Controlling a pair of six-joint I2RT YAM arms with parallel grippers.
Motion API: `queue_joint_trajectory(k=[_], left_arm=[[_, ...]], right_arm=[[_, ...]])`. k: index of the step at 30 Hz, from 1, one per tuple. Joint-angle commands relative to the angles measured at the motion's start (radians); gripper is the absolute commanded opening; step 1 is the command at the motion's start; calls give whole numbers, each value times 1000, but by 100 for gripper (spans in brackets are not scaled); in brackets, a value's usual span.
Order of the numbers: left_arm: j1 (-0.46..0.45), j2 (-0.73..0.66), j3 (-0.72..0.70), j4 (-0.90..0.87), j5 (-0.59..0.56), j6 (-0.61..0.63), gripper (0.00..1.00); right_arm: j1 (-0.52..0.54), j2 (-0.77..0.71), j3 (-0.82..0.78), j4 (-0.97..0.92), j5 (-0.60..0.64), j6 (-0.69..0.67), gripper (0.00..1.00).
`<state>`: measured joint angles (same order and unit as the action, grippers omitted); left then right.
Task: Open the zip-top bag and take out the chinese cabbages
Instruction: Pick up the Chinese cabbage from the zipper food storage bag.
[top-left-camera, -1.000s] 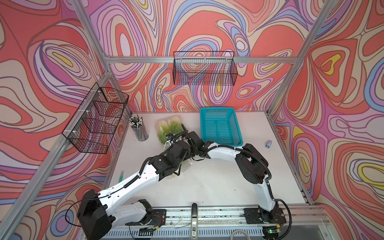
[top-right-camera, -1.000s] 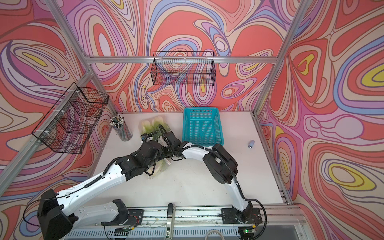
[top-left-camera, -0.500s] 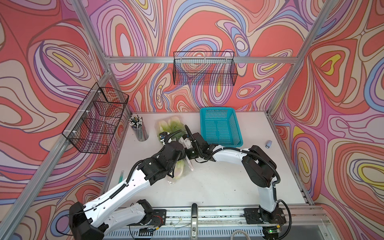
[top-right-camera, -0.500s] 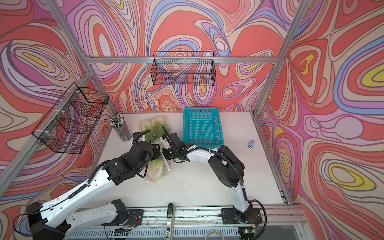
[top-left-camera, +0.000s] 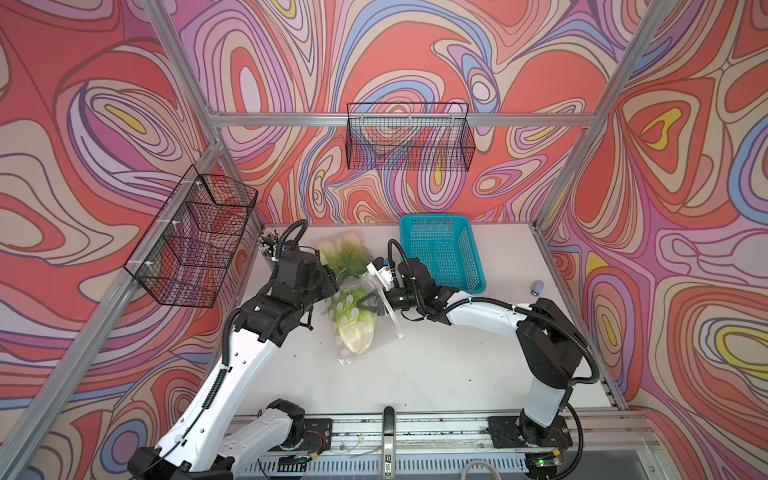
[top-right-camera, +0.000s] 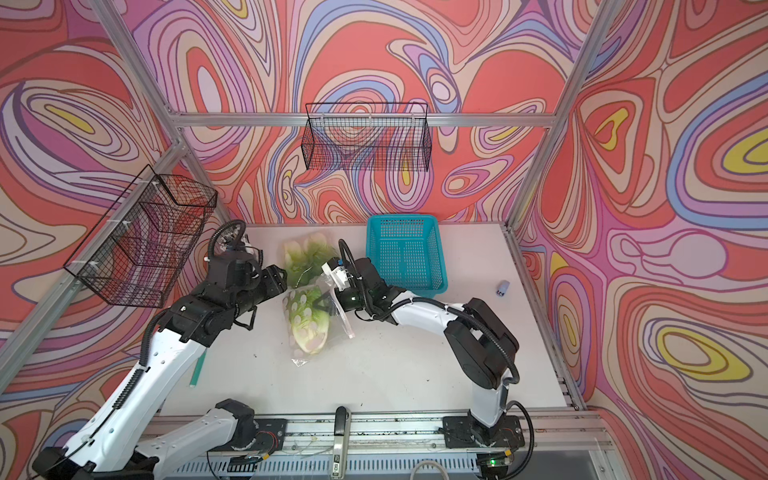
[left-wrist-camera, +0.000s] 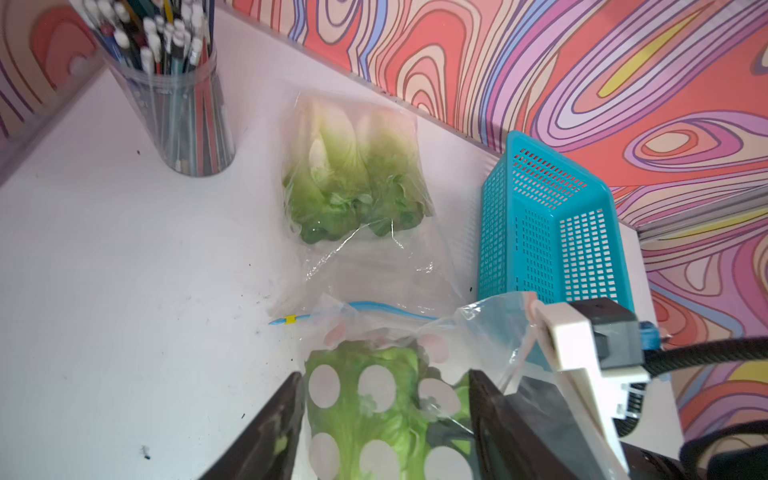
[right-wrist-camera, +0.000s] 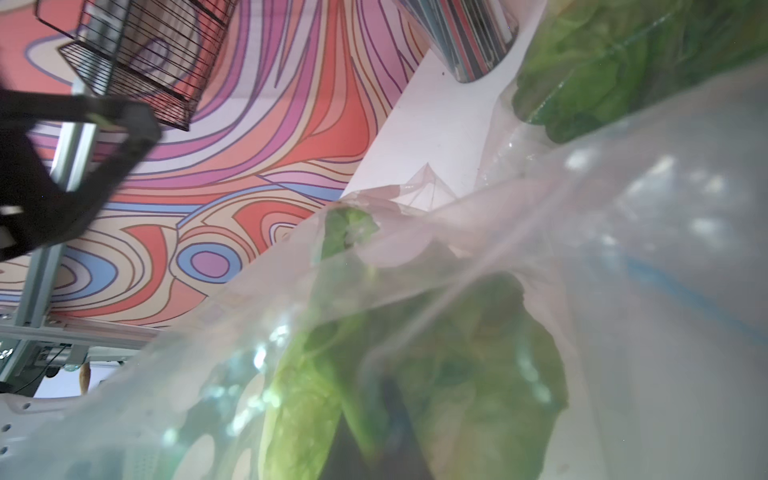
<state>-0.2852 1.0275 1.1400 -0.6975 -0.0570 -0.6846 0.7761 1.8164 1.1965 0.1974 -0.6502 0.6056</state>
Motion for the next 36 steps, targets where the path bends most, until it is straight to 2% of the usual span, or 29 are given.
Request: queue_joint_trajectory(k=[1,5,8,16,21,25,27,28,36], left_arm=[[129,-2,-74,20,358,-1,68],[247,-24,-219,248,581,-122,73],[291,-39,-321,420,669,-217,76],[293,-91,-427,576,689,-268,78],[294,-125,-519,759,714,-373,79],[293,-123,-604,957,738,-494,75],[293,-121,-612,1019,739,-528,69],[294,-125,-654,1037,735,-539,66],[293,-172,-664,1060,696,-568,41]], right_arm=[[-15,-42,-35,141,-82,19,0],[-26,-82,-66,223,-103,45,0],[-36,-94,-71,239,-107,53,0],[-65,-98,-98,351,-132,134,0],[-66,-88,-103,407,-139,169,0],[-66,-83,-106,439,-139,190,0],[-66,-79,-104,442,-137,192,0],[-66,-77,-104,443,-136,193,0],[-67,-66,-112,445,-126,202,0]])
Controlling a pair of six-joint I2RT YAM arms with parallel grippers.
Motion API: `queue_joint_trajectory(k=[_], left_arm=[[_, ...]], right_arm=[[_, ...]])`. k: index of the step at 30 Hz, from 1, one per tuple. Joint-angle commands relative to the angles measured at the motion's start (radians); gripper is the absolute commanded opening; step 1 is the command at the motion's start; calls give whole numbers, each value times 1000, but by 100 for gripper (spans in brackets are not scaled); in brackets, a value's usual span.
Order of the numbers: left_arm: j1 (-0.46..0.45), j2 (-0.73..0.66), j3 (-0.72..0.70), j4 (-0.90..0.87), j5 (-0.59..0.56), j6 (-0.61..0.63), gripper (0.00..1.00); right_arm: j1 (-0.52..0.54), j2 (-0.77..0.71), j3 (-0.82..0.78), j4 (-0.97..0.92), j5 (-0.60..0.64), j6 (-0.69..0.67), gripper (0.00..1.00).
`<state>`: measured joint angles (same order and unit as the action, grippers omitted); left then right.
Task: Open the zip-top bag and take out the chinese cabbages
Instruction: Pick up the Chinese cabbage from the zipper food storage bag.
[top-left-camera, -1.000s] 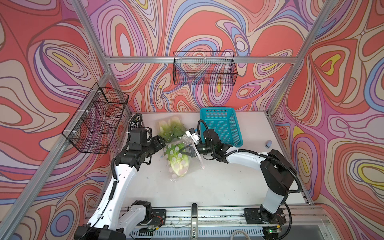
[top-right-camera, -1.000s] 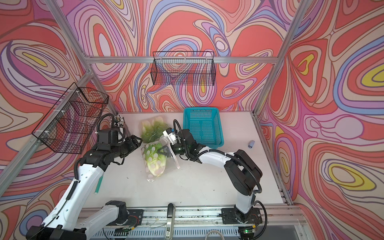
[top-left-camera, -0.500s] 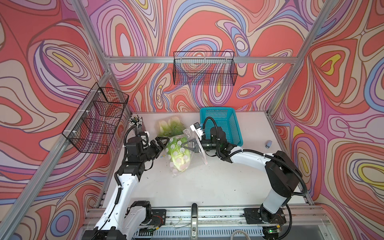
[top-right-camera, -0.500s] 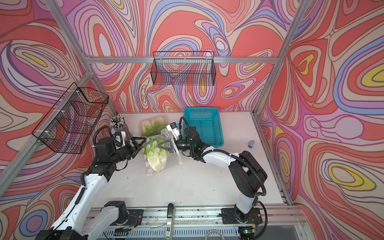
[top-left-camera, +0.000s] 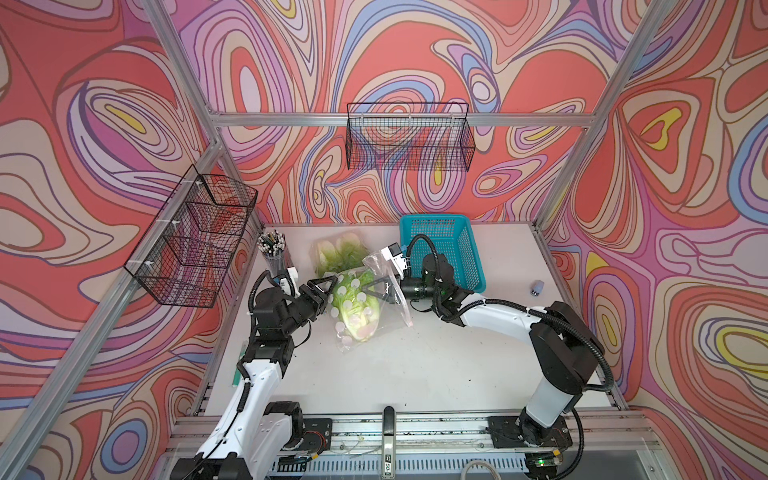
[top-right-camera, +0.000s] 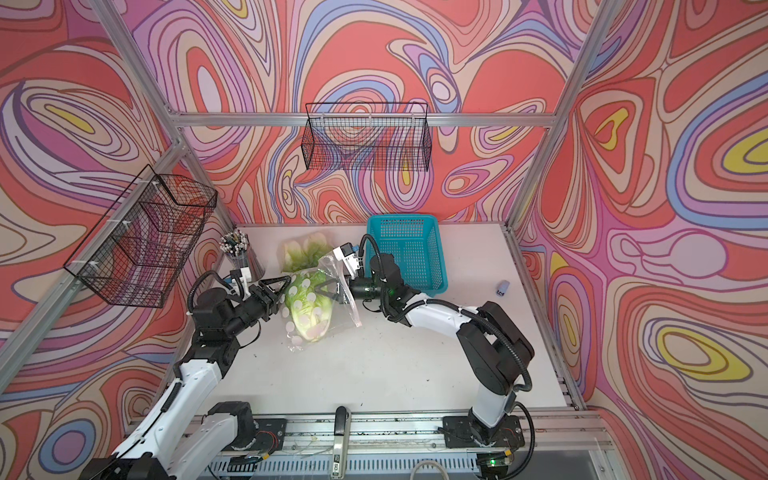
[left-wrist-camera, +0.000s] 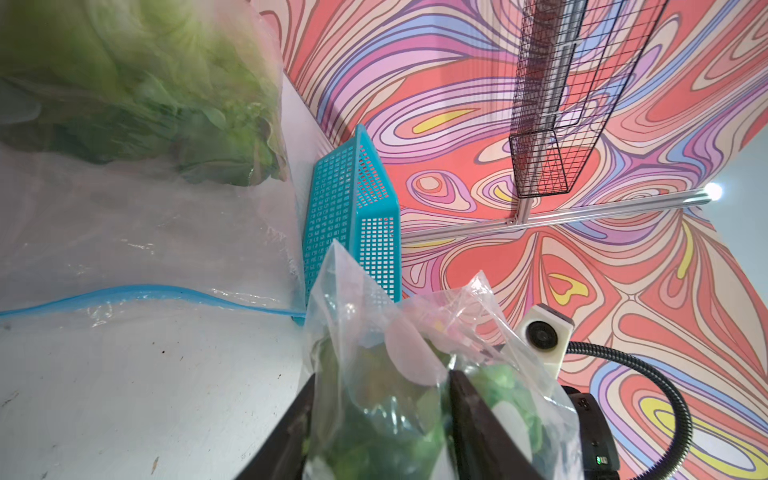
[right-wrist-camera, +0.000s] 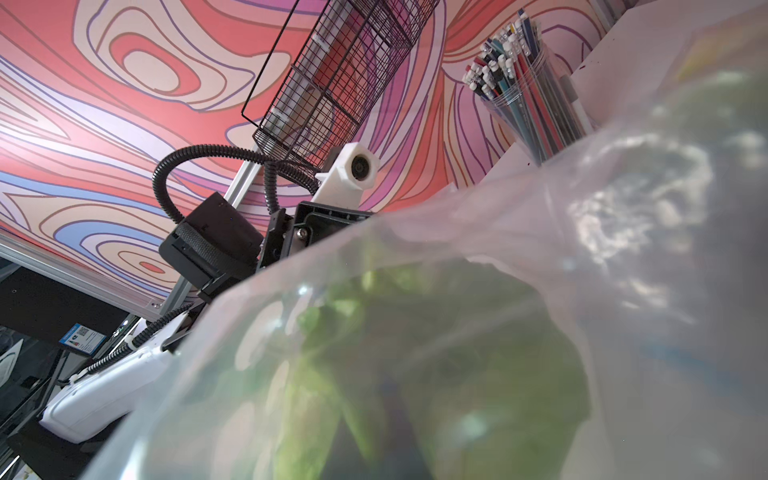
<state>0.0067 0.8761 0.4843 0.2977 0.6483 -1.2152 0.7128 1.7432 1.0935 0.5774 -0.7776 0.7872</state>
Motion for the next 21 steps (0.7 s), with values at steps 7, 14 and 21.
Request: queue_joint_trajectory(k=[7,14,21], left_arm=[[2,-50,-14,44,-38,-41,37],[3,-71,-10,-3,-67,-23,37],[4,-77,-3,-42,-84,-4,38]], right_arm=[[-11,12,-20,63,11,27,0],[-19,9,-36,65,17,31,0],[-21,-1,-44,57,18,30,0]])
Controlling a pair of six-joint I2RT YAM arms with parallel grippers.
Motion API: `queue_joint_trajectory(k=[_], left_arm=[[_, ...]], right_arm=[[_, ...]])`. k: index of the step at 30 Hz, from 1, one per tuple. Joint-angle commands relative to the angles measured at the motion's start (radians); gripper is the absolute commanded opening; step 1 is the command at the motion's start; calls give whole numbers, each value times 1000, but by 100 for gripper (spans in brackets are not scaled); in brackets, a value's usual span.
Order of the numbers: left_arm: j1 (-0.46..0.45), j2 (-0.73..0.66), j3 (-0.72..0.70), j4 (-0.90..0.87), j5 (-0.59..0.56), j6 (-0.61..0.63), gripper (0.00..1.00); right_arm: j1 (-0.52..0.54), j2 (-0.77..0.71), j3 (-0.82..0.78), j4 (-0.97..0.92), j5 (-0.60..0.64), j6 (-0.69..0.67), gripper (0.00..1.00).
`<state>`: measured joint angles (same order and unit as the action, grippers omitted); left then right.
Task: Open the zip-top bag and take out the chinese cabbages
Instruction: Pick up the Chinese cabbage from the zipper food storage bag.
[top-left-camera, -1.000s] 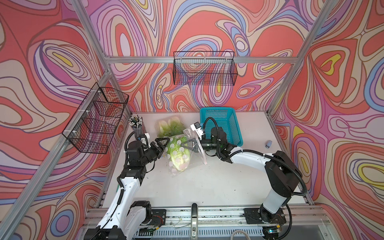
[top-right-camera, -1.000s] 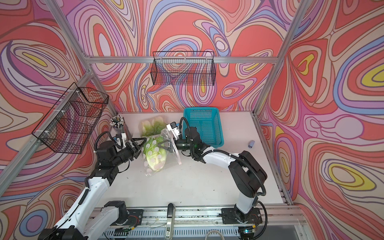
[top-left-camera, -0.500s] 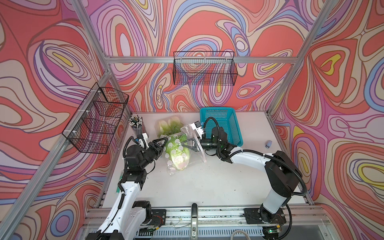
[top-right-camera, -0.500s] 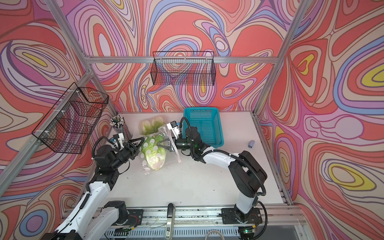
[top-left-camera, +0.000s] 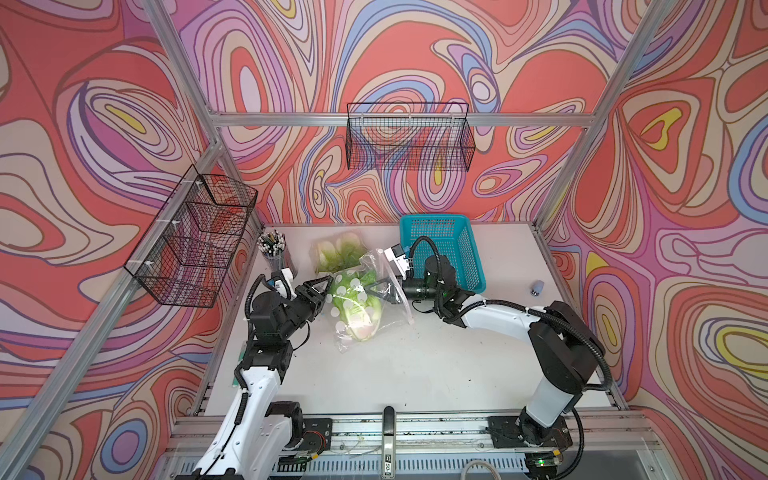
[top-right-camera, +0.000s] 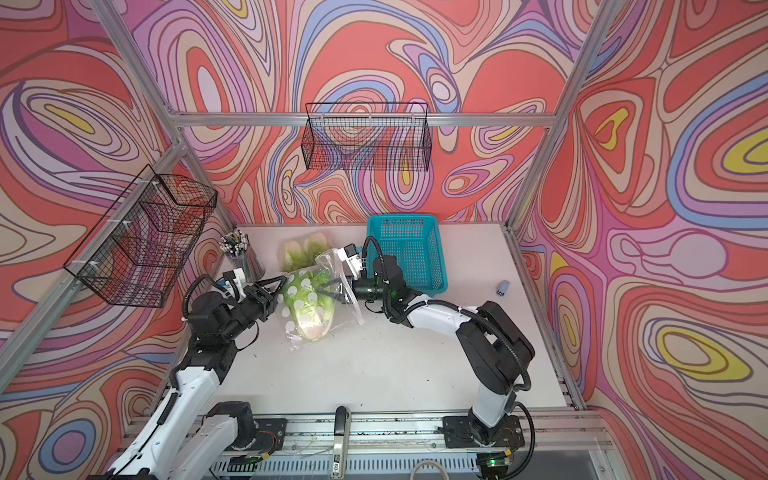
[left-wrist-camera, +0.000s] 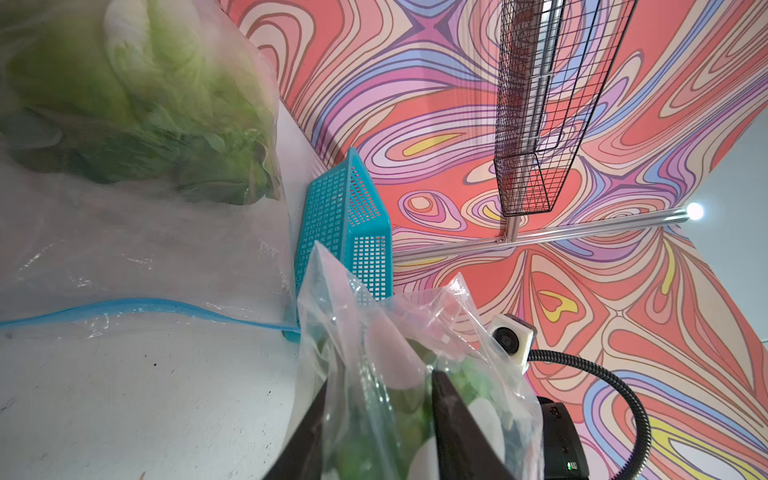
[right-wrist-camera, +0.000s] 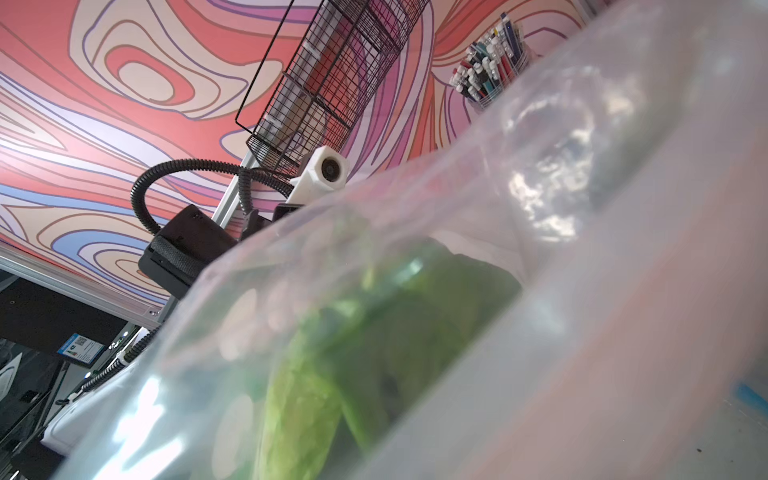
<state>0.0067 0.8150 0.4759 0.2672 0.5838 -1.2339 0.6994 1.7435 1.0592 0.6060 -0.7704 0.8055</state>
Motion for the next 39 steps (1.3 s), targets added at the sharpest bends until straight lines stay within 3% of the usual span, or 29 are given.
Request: queue_joint_trajectory(k=[1,8,15,22,27,39], left_arm=[[6,-17,6,-17,-22,17,38],[21,-23,6,-34,-27,19,27],[40,-29,11,-49,-29,20,26],[52,-25,15,-69,-30,25,0],[54,-29,9,-85,-44,29,0],[70,-89,26,-328,-202,98,0]], right_arm=[[-8,-4,-11,26,11,10,0],[-11,-21,-18,-1,19,-5,0],[-14,-25,-25,-8,20,-4,0],[-18,-40,-36,-18,26,-10,0],[-21,-60,-43,-40,36,-24,0],[-37,-141,-99,-91,96,-51,0]])
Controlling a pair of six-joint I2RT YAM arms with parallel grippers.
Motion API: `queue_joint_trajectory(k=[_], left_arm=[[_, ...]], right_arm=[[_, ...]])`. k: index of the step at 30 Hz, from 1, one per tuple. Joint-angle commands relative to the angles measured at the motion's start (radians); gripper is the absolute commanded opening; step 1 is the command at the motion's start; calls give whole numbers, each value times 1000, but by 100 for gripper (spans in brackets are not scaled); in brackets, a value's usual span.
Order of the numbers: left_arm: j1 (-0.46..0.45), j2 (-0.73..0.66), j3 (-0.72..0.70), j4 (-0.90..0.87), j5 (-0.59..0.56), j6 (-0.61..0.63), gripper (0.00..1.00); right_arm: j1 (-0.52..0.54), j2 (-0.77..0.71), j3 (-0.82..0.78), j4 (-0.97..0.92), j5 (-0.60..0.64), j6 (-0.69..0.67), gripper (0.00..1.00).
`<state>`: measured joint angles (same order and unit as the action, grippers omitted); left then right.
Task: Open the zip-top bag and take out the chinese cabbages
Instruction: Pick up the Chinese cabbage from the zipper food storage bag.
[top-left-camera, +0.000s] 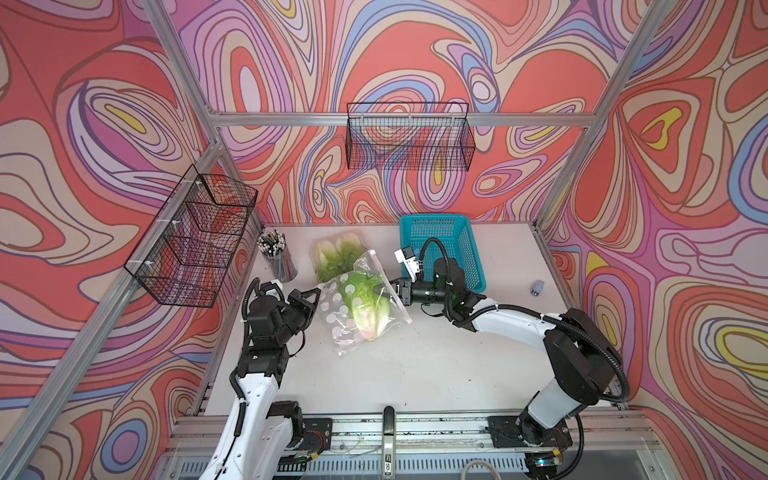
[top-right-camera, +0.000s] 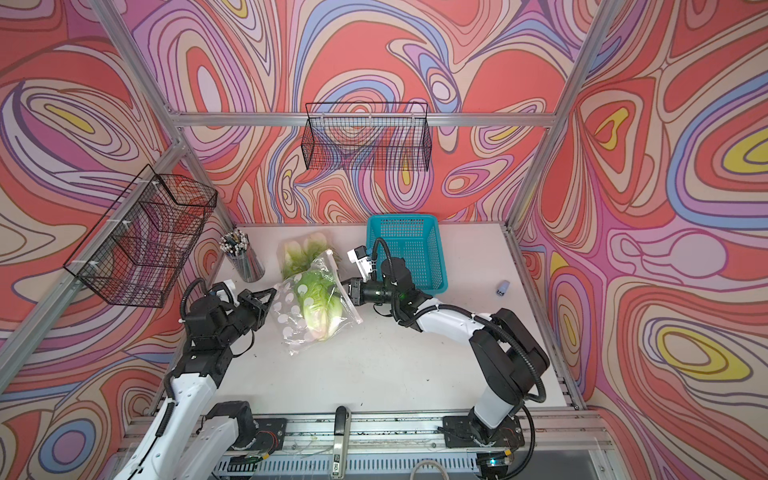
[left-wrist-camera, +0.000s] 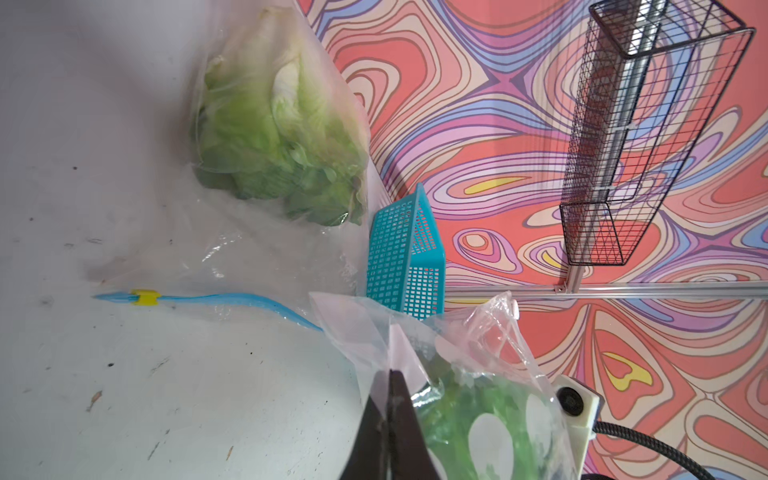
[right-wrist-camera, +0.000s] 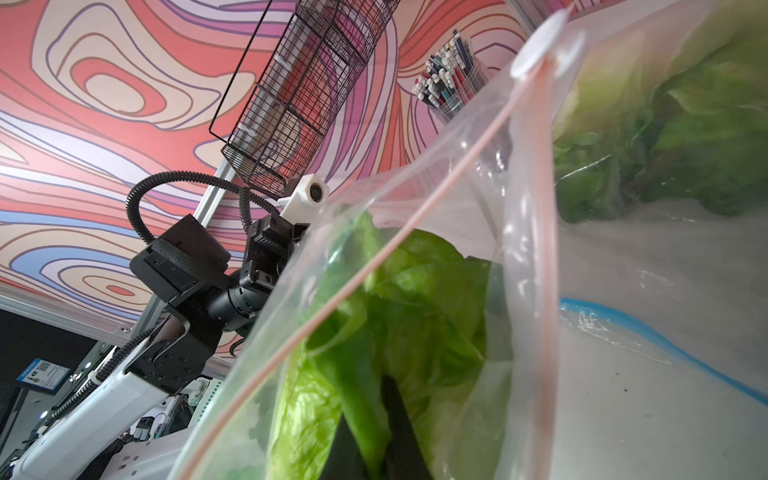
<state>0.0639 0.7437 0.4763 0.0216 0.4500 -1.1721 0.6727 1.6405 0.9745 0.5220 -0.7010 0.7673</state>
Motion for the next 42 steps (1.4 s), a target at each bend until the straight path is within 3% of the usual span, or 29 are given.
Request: queue_joint_trajectory(k=[1,10,19,32,42], left_arm=[[14,-21,27,-101,-79,41,0],[29,-60,26,-197,-154,65,0],[37,-75,30,-226,-173,69,0],[37,-79,30,-262,-205,89,0],[37,-70,30,-243,-147,121,0]], right_arm=[[-12,-43,-18,-16,35,-17,0],[-24,-116,-48,-118,145,-63,0],[-25,-148,-11,-357,362,-120,0],[-25,-286,-107,-275,537,-115,0],[-25,-279,-111,-176,665,-82,0]])
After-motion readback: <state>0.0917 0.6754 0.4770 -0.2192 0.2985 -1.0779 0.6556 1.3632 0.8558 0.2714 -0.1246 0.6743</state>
